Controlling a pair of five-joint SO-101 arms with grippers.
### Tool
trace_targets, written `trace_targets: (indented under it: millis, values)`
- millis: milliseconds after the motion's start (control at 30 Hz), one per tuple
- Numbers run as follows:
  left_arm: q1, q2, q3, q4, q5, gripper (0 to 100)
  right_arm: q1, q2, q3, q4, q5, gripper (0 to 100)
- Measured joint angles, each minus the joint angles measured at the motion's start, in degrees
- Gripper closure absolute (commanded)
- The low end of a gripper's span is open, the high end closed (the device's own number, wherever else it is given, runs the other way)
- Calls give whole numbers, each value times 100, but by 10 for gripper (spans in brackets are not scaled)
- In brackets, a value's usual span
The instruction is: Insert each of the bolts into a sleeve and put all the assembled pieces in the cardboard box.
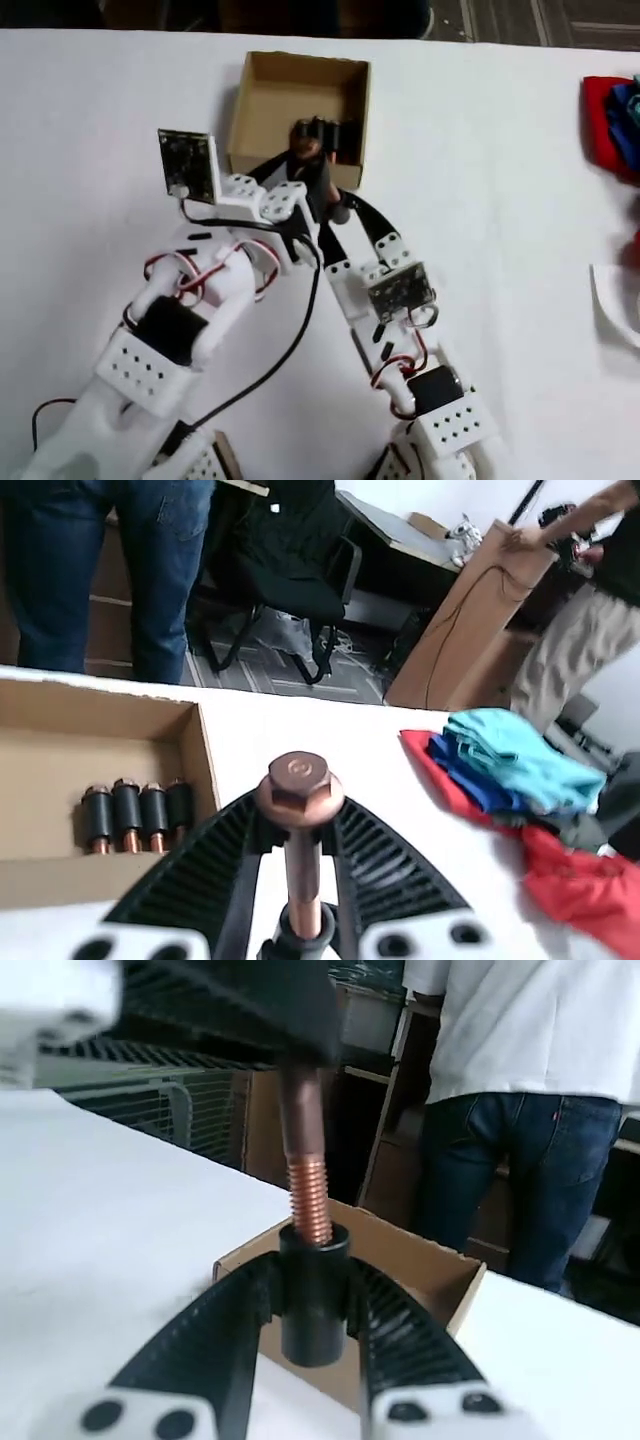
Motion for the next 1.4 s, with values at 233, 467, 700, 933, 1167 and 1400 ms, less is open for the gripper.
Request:
trace_targets:
  millis: [233, 467, 700, 933, 1167, 1400]
  values:
    - [396, 0, 0, 484, -1143, 973, 0, 0, 0, 0, -299, 978]
    - [396, -9, -35, 1037, -2101, 933, -9, 9, 9, 9, -299, 978]
    - [-53, -9, -844, 1776, -2180, 793, 35, 0, 0, 299, -299, 978]
    - [-88, -9, -1275, 2277, -2180, 793, 18, 0, -9, 308, -299, 978]
    - [-563, -360, -1495, 2470, -2207, 791, 185, 0, 0, 360, -607, 978]
    - [-2655, -765, 0, 3376, -3727, 793, 1178, 273, -1187, 1899, -1925, 978]
